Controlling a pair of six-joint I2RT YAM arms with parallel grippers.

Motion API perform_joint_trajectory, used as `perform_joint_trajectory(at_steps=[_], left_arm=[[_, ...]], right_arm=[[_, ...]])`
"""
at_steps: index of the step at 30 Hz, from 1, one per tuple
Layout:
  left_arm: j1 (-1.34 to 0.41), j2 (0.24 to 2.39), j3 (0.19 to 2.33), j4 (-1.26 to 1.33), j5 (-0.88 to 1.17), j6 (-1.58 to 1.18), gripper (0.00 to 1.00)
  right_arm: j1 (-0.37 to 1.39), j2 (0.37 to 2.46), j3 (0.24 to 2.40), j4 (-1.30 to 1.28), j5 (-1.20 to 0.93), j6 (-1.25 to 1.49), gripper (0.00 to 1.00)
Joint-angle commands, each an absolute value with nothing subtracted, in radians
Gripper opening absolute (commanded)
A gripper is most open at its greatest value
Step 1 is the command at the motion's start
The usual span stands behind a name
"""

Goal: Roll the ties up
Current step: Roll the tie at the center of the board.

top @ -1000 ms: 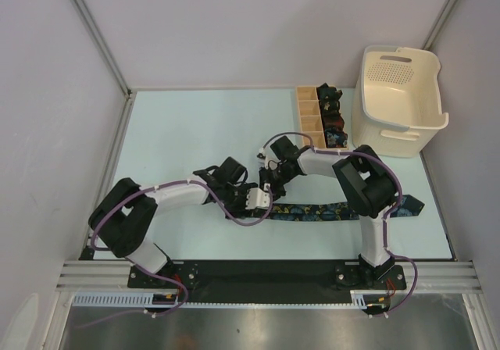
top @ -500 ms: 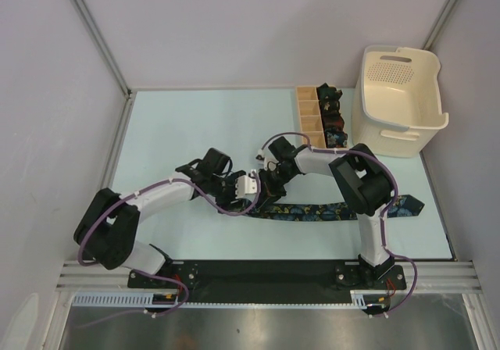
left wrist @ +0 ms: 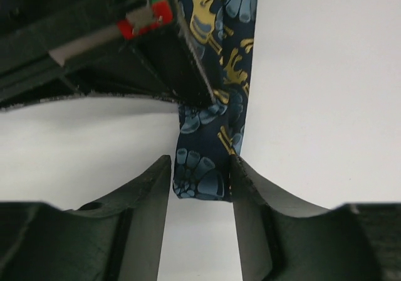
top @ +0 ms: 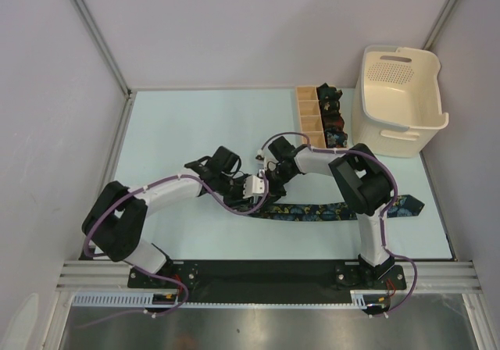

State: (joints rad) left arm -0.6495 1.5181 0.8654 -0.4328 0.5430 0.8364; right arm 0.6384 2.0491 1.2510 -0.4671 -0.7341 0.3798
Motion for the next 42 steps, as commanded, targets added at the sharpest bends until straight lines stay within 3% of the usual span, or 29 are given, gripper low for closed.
perform_joint_trajectory(at_steps=[1,6,11,18,21,25,28,42], left_arm=[[-0.689,1.519,0.914,-0.436,0.595,0.815,0.46],[-0.710,1.557,0.923,-0.423,0.565,0.781,0.44],[-0.664,1.531,0.891,-0.429,0.526,0.805,0.68],[-0.649,1.548,0.870,-0.445,0.499,0.847,0.74],[-0.649,1.568,0.879,-0.449,0.511,0.847,0.69],[-0.650,1.514,0.882,-0.456,0.557,0.842,0.48],[-0.661,1.508,0.906,-0.465,0.574,0.821,0.42],[-0.785,1.643,0.960,-0.410,0.519,0.646,0.39]], right_arm=[[0.657,2.094,1.255,-0.494,-0.644,0.337,0.00],[0.655,2.095,1.255,-0.495,-0.644,0.336,0.00],[0.650,2.091,1.253,-0.502,-0.647,0.324,0.00],[0.652,2.095,1.255,-0.505,-0.650,0.319,0.00],[0.652,2.095,1.255,-0.505,-0.647,0.319,0.00],[0.653,2.095,1.253,-0.503,-0.646,0.321,0.00],[0.653,2.100,1.258,-0.503,-0.646,0.325,0.00],[0.652,2.102,1.253,-0.499,-0.667,0.327,0.00]])
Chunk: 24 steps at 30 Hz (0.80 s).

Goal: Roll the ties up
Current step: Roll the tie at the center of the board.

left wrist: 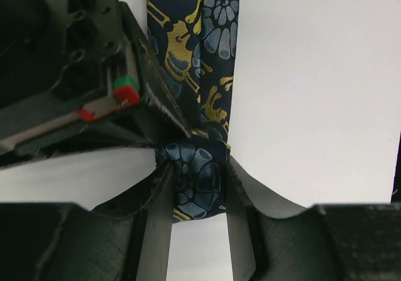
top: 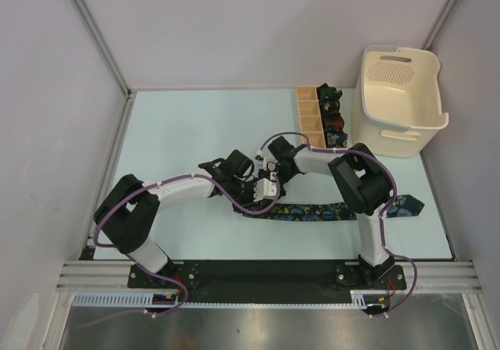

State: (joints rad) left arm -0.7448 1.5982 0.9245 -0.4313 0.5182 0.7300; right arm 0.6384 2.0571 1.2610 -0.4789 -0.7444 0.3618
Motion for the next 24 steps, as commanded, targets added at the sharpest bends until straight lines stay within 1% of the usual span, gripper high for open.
perform_joint_trajectory(at_steps=[1,6,15,17,21,24], left_arm=[[-0.787,1.646,0.963,-0.410,0.508,0.640,0.40],[-0.804,1.680,0.960,-0.405,0.437,0.615,0.40],[-0.830,1.746,0.989,-0.446,0.374,0.600,0.43],[-0.831,1.758,0.992,-0.454,0.368,0.600,0.43],[-0.831,1.755,0.976,-0.457,0.345,0.609,0.42],[-0.831,1.752,0.954,-0.453,0.336,0.618,0.42]], right_arm=[[0.650,2.100,1.250,-0.496,-0.675,0.330,0.00],[0.638,2.083,1.227,-0.459,-0.735,0.345,0.00],[0.603,2.065,1.200,-0.428,-0.850,0.354,0.00],[0.589,2.042,1.181,-0.394,-0.880,0.376,0.03],[0.577,1.999,1.164,-0.350,-0.963,0.445,0.13],[0.572,1.973,1.161,-0.363,-0.977,0.431,0.16]])
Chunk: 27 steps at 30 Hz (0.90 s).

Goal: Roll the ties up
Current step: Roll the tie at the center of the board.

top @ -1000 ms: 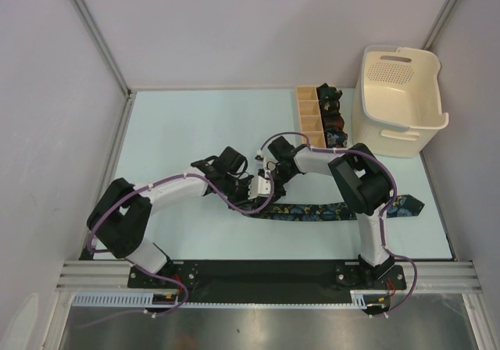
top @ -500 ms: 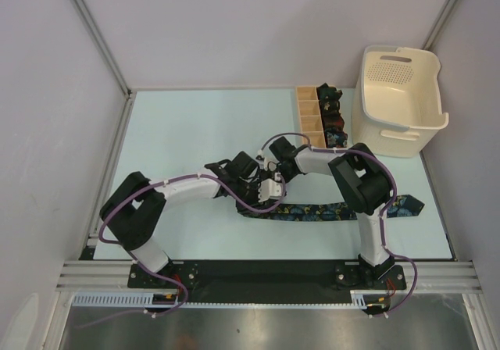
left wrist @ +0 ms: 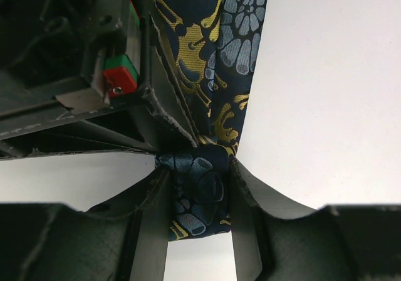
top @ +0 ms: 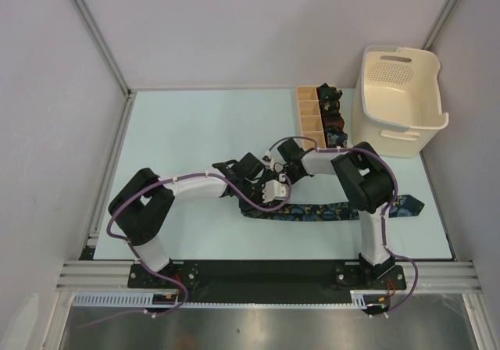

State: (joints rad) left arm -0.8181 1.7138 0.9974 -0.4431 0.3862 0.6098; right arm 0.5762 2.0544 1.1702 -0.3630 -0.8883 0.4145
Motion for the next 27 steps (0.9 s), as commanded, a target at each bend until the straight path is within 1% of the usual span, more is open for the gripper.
perform_joint_trajectory(at_steps=[1,8,9,11,14,20,27], left_arm=[[-0.831,1.753,0.950,-0.454,0.331,0.621,0.42],[-0.831,1.752,0.936,-0.453,0.341,0.630,0.41],[-0.831,1.750,0.937,-0.453,0.341,0.630,0.41],[-0.831,1.753,0.937,-0.456,0.342,0.634,0.42],[-0.831,1.755,0.939,-0.456,0.339,0.634,0.41],[-0.831,1.756,0.942,-0.457,0.339,0.632,0.42],[-0.831,1.752,0.939,-0.454,0.337,0.635,0.43]], right_arm=[[0.563,1.970,1.161,-0.394,-0.977,0.420,0.16],[0.499,1.922,1.120,-0.460,-0.988,0.362,0.18],[0.499,1.913,1.118,-0.456,-0.991,0.364,0.20],[0.499,1.902,1.111,-0.428,-1.006,0.396,0.22],[0.509,1.881,1.095,-0.358,-1.009,0.449,0.29],[0.554,1.917,1.082,-0.276,-0.983,0.500,0.33],[0.589,1.950,1.074,-0.238,-0.968,0.514,0.34]])
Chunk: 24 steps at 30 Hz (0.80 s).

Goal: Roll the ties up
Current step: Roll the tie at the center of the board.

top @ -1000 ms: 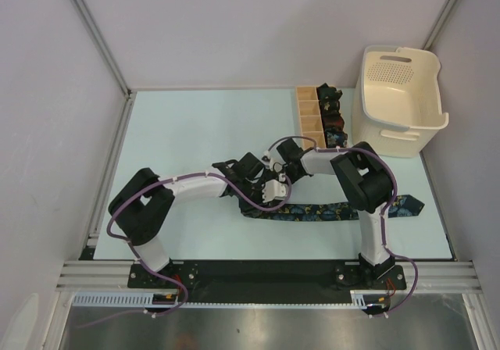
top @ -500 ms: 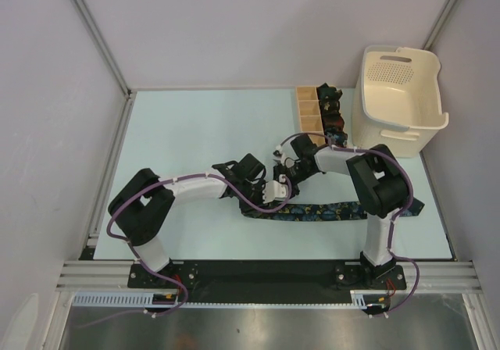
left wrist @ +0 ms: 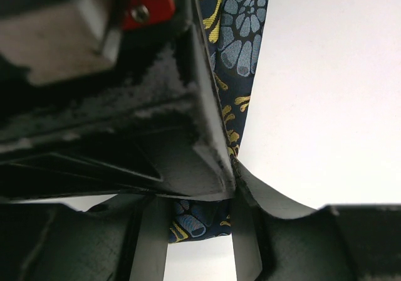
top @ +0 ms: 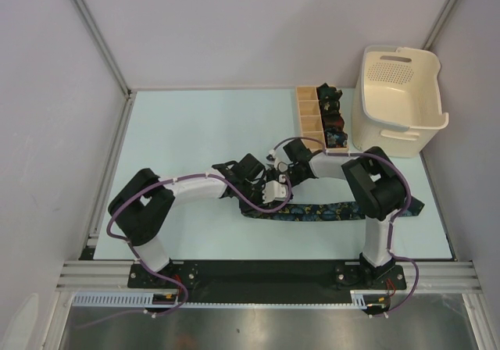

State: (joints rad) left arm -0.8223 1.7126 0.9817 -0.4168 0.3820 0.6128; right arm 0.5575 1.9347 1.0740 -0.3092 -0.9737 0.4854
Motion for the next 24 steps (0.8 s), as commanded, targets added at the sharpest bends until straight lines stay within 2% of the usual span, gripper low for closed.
perform_joint_trajectory(at_steps=[1,12,15,18,19,23,24], left_arm=[[-0.831,1.753,0.937,-0.454,0.339,0.635,0.43],[-0.831,1.743,0.927,-0.446,0.341,0.632,0.43],[-0.831,1.743,0.927,-0.445,0.337,0.630,0.43],[-0.833,1.743,0.927,-0.443,0.334,0.630,0.45],[-0.831,1.744,0.927,-0.443,0.334,0.629,0.46],[-0.824,1.733,0.923,-0.434,0.330,0.621,0.52],[-0.818,1.726,0.916,-0.431,0.342,0.623,0.58]], right_arm=[[0.589,1.956,1.075,-0.239,-0.966,0.512,0.34],[0.595,2.008,1.071,-0.160,-0.937,0.563,0.34],[0.597,2.016,1.063,-0.155,-0.937,0.563,0.24],[0.594,2.028,1.065,-0.190,-0.920,0.532,0.03],[0.591,2.029,1.062,-0.204,-0.907,0.522,0.00],[0.557,2.031,1.061,-0.314,-0.867,0.431,0.00],[0.552,2.037,1.062,-0.336,-0.855,0.416,0.00]])
